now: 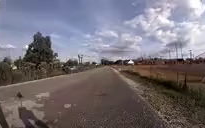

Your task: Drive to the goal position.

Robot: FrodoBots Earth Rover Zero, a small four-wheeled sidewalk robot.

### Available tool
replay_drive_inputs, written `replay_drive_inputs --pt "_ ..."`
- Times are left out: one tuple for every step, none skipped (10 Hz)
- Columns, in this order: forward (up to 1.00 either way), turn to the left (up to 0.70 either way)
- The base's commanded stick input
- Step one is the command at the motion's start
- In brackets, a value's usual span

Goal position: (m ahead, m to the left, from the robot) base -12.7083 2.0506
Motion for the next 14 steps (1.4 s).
replay_drive_inputs --pt "0.06 0.0" --pt "0.06 0.0" --pt "0.06 0.0" --pt "0.06 0.0" --pt "0.06 0.0" --pt "0.06 0.0" --pt "0.06 0.0" --pt "0.06 0.0" --pt "0.06 0.0" --pt "0.06 0.0" --pt "0.06 0.0" --pt "0.06 0.0" --pt "0.06 0.0" --pt "0.06 0.0"
